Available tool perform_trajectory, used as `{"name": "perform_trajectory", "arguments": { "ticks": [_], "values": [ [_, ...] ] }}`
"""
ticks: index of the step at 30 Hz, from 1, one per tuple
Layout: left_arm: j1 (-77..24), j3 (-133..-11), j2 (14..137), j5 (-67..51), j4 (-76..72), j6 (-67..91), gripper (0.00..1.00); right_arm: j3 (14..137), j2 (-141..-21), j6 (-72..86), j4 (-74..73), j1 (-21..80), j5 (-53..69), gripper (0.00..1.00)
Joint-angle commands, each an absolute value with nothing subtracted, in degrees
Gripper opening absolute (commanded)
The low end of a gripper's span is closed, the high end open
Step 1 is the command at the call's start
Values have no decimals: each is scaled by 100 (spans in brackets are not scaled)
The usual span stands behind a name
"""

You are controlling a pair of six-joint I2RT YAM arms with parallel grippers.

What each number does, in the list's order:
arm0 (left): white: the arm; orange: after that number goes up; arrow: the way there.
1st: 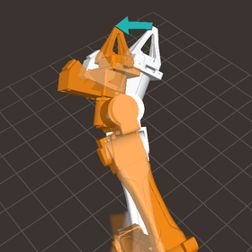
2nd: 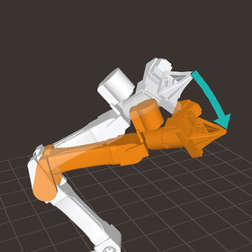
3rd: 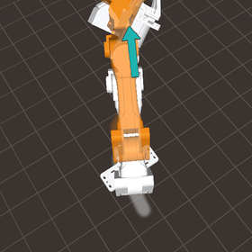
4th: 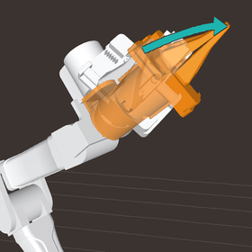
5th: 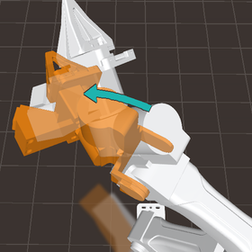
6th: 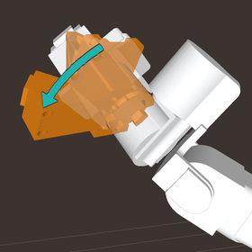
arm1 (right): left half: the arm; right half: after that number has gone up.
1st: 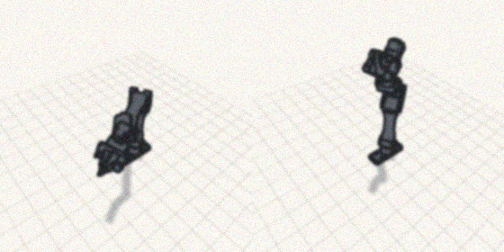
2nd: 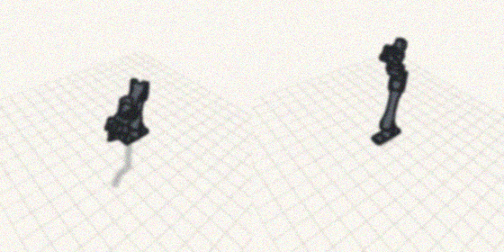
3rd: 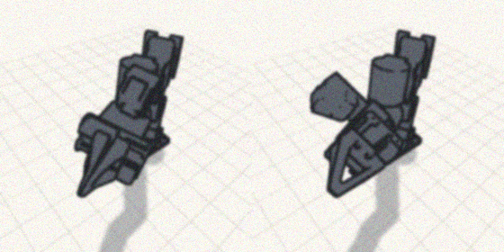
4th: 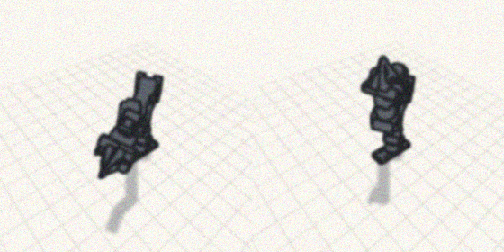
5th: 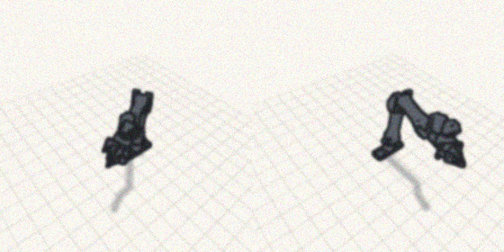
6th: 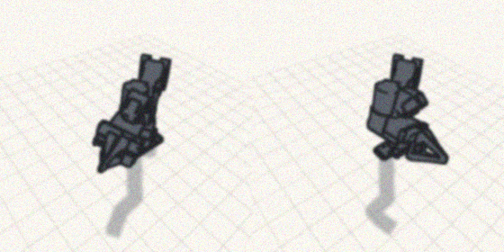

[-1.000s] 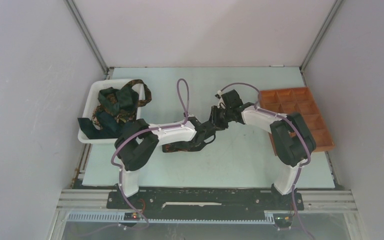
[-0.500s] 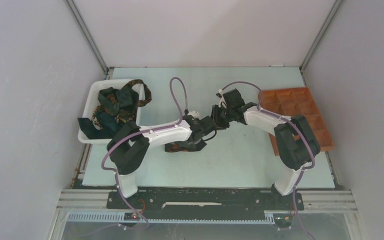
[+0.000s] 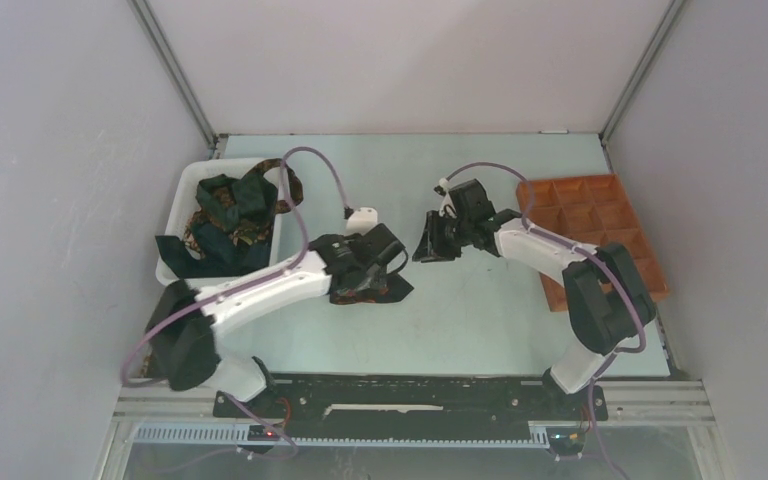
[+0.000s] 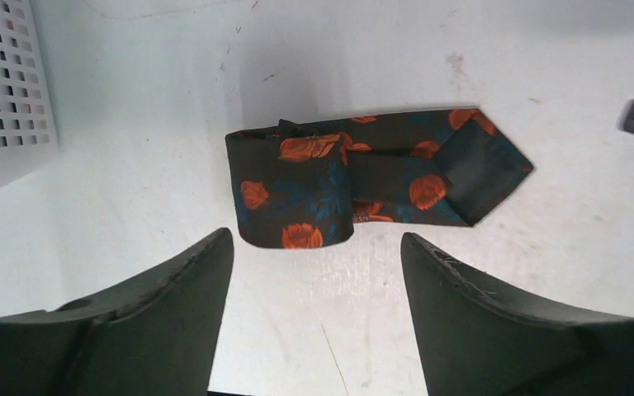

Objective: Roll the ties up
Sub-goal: Roll the tie at the center of the board.

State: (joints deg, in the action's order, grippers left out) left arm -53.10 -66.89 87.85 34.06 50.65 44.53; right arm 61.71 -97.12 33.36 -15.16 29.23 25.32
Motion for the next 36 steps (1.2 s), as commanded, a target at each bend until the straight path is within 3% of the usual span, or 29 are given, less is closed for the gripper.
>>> {"name": "perform_trajectory", "arguments": {
  "ticks": [1,12,15,21,36],
  "values": [
    [-5203,-5967,7518,3131,4263,4022,83,6031,-9329,3298,-1286,3172,2416,30],
    [-4251,-3374,4994,2175,2259,3744,90,5783,-8925,3585,-633,4239,2176,31],
    [-3657,-2840,4639,1361,1903,3839,91,5779,-8899,3611,-613,4450,2077,31],
    [-3197,-2092,4335,646,1094,3800,95,5775,-8854,3505,-891,4684,1921,31],
    [-2651,-1865,4777,208,399,3610,94,5774,-8938,3433,-996,4970,1816,31]
  ]
}}
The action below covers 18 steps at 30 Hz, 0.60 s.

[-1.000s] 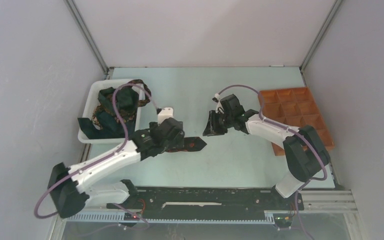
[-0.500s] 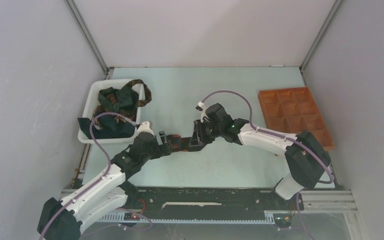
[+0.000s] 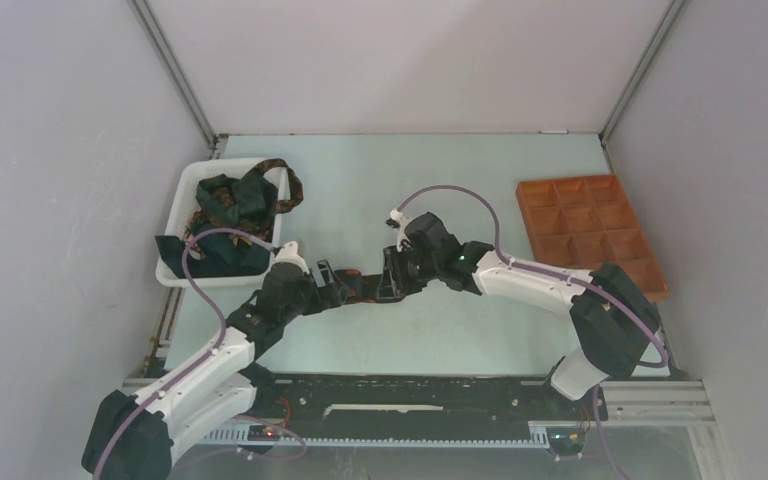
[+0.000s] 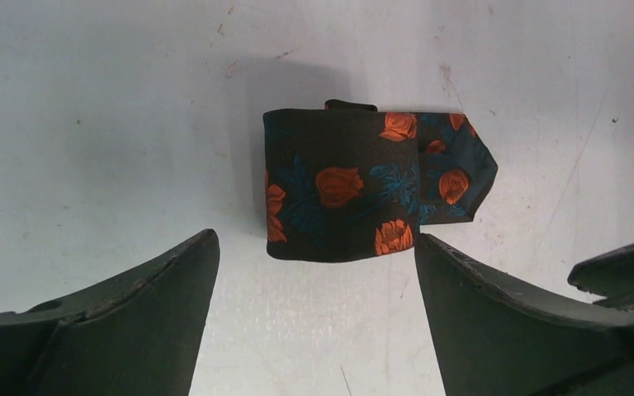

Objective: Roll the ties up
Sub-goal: Roll the tie at the center of the board.

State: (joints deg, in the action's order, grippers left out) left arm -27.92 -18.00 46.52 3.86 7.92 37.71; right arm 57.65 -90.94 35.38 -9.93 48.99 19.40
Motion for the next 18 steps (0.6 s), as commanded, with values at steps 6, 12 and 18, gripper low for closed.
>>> {"name": "perform_trajectory", "arguments": {
  "ticks": [6,12,18],
  "values": [
    [-2404,-1969,5224,49,253,3467,90,5774,-8919,3386,-1061,5018,1765,30],
    [-2358,-2112,5772,-257,35,3400,88,5774,-8959,3359,-1086,5034,1723,30],
    [-2362,-2205,6199,-458,-328,3452,86,5777,-9055,3366,-988,5027,1770,30]
  ]
}}
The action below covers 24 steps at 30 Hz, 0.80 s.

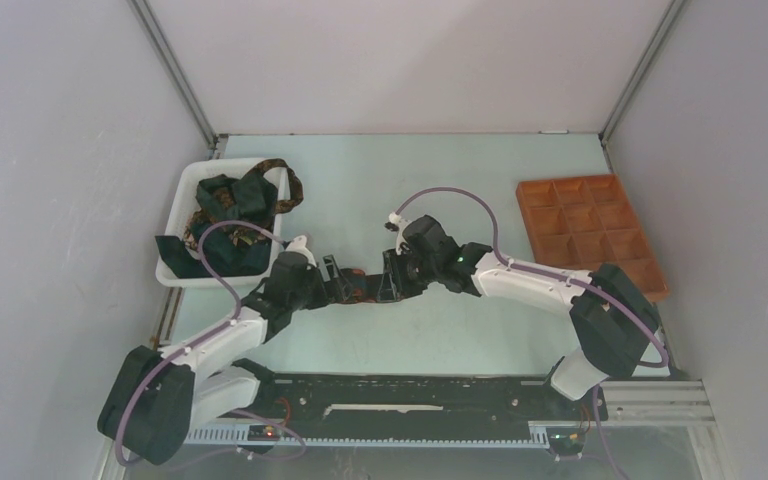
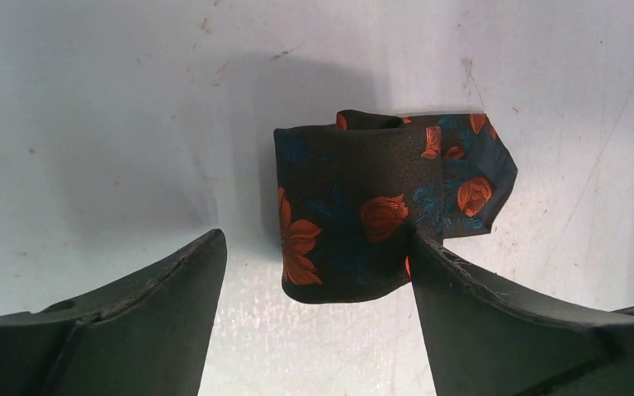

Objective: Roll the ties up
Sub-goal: Roll the tie at the center of the board.

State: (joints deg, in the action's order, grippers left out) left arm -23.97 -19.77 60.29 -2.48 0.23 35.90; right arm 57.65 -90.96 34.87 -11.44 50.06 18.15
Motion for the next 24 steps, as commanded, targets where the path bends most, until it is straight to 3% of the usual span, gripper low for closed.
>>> {"name": "perform_trajectory", "arguments": {
  "ticks": [1,10,19,24],
  "values": [
    [-2362,-2206,6223,-492,-364,3465,86,5775,-9072,3378,-971,5017,1781,30],
    [-2357,-2232,6803,-758,-799,3645,82,5775,-9149,3393,-860,4976,1872,30],
    [-2380,-2333,6967,-985,-827,3750,51,5778,-9102,3405,-809,4806,1935,30],
    [-2463,-2579,6802,-745,-154,3499,45,5783,-9031,3432,-658,4542,2027,30]
  ]
}}
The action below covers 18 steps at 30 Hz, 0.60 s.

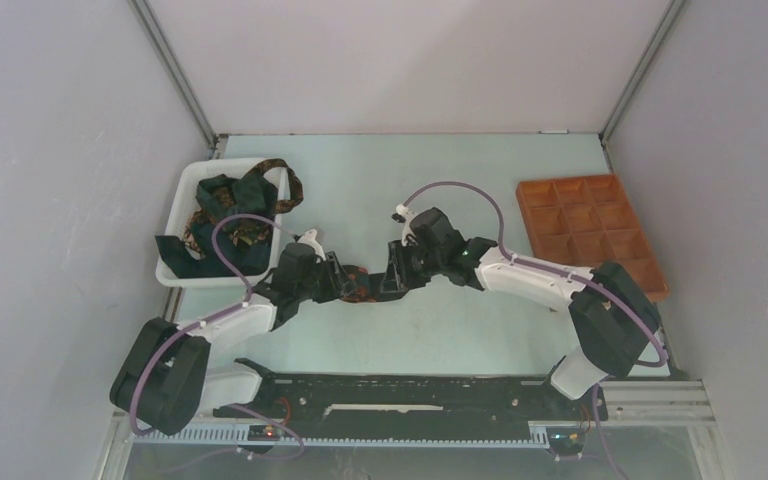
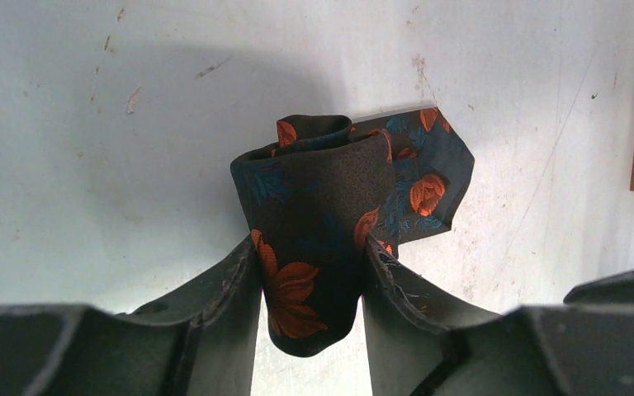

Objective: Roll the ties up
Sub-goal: Roll the tie at the center of the board.

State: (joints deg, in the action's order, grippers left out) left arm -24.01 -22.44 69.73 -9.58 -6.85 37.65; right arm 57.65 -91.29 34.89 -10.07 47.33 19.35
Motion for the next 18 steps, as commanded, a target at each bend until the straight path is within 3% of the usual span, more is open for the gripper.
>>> {"name": "perform_trajectory", "arguments": {
  "ticks": [1,18],
  "values": [
    [-2488,-2643,6782,-689,-53,3438,44,5782,-9027,3440,-630,4489,2044,30],
    [-3394,-4563,7687,1427,3009,2799,43,5781,-9238,3362,-683,3990,2158,29]
  ]
}}
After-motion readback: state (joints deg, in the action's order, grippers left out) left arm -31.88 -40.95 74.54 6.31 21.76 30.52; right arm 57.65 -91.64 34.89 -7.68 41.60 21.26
